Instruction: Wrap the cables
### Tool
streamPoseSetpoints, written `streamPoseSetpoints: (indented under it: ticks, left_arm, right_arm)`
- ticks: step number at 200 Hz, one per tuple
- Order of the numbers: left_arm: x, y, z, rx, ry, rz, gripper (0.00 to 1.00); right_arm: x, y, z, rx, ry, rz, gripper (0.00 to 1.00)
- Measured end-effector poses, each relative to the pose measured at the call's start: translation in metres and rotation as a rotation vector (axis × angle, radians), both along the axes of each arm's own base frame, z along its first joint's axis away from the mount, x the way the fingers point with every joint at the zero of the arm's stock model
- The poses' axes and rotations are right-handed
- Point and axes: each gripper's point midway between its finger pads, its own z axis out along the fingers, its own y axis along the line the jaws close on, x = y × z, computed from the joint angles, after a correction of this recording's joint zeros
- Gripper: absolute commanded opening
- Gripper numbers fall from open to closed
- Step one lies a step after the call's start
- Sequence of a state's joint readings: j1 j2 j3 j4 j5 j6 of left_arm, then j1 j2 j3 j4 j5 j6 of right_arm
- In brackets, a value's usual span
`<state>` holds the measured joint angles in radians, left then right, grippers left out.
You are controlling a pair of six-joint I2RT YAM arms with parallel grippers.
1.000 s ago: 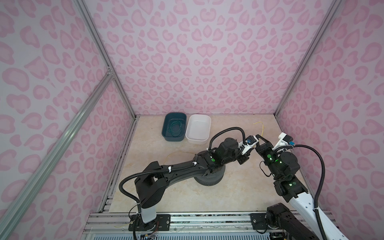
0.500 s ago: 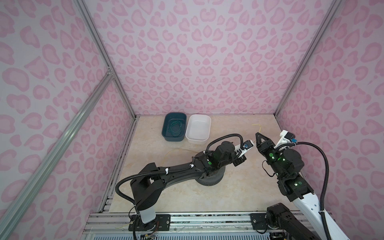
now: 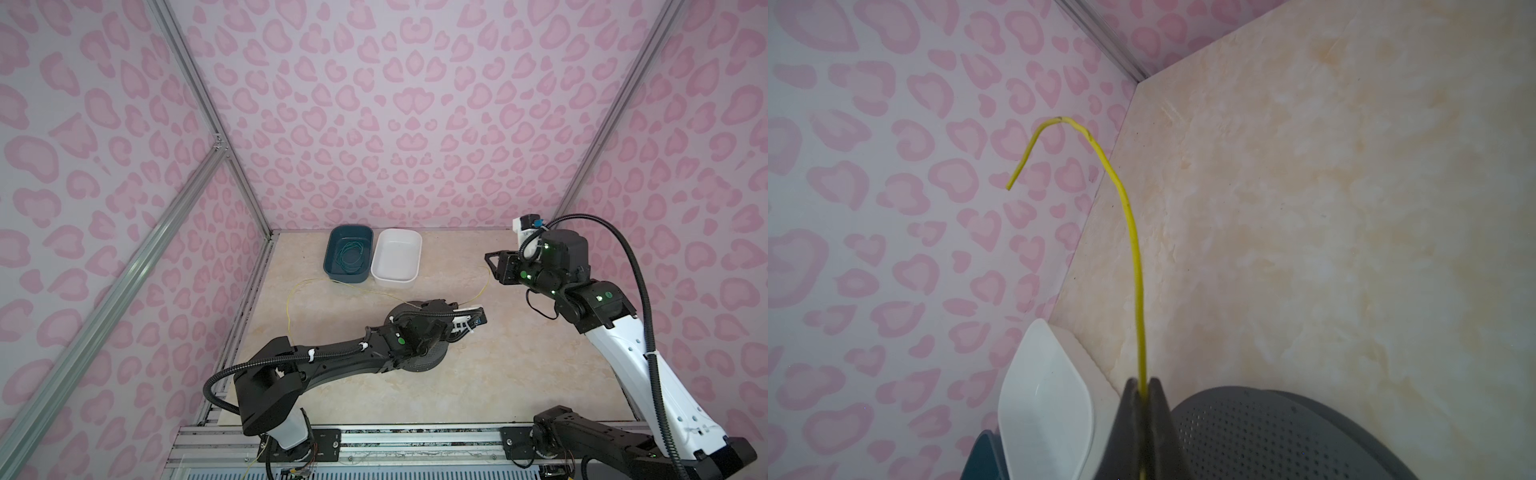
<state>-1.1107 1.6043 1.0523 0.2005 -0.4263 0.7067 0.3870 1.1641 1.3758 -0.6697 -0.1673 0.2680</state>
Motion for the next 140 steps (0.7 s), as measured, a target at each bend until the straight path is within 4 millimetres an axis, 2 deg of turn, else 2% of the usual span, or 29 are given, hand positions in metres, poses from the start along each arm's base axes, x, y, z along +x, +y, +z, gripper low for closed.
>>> streamPoseSetpoints:
  ticks: [20, 58, 97, 140]
  left_arm:
    - [-0.002, 0.013, -0.009, 0.074, -0.034, 0.022, 0.04]
    - [-0.003, 0.027, -0.007, 0.129, -0.091, 0.070, 0.04]
    - [-0.005, 0.034, -0.009, 0.159, -0.111, 0.093, 0.04]
    - [-0.006, 0.038, -0.012, 0.176, -0.116, 0.109, 0.04]
  right_arm:
    - [0.004, 0.009, -0.010, -0.126, 0.016, 0.038, 0.55]
    - [0.011, 0.017, -0.038, -0.337, 0.073, 0.094, 0.60]
    - [0.022, 0.019, -0.057, -0.442, 0.097, 0.120, 0.61]
    - [0.031, 0.032, -0.084, -0.500, 0.143, 0.175, 0.58]
